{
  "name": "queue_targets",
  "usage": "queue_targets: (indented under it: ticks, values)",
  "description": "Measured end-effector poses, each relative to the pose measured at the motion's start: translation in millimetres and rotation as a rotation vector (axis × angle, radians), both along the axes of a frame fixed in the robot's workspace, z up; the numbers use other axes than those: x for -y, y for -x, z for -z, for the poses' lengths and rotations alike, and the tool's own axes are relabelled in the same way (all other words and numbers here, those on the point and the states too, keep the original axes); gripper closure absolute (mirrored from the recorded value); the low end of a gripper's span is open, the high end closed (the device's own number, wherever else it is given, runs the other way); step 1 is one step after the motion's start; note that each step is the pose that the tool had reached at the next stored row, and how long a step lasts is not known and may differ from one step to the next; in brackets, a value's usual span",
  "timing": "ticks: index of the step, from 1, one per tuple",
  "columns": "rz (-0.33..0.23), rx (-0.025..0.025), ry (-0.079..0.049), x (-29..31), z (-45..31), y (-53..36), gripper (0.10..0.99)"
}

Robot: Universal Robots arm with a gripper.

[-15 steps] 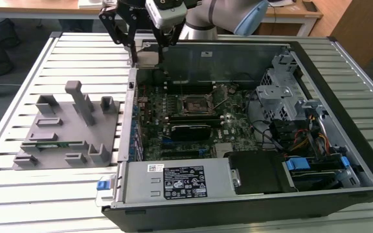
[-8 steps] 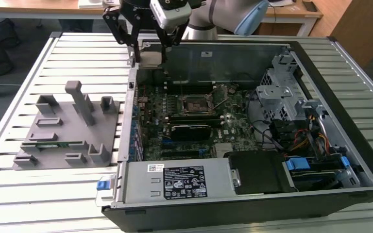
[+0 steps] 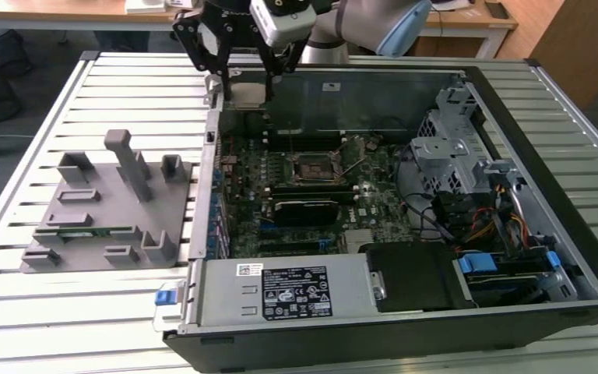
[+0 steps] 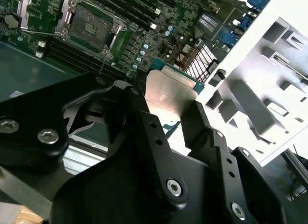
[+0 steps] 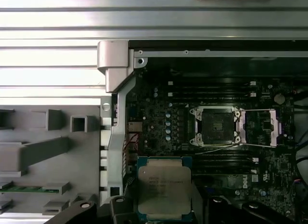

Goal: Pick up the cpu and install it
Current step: 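Pick up the cpu and move it towards the insertion slot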

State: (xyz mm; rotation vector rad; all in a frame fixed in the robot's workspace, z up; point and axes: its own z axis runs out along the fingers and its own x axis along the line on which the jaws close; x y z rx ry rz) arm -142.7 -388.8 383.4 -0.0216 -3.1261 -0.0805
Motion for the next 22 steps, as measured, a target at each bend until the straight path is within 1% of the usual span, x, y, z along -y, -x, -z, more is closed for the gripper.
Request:
queue_targets:
  ticks: [22]
  values:
    - [0.000,-0.0001,0.000,0.0,0.1,-22.8,0.553]
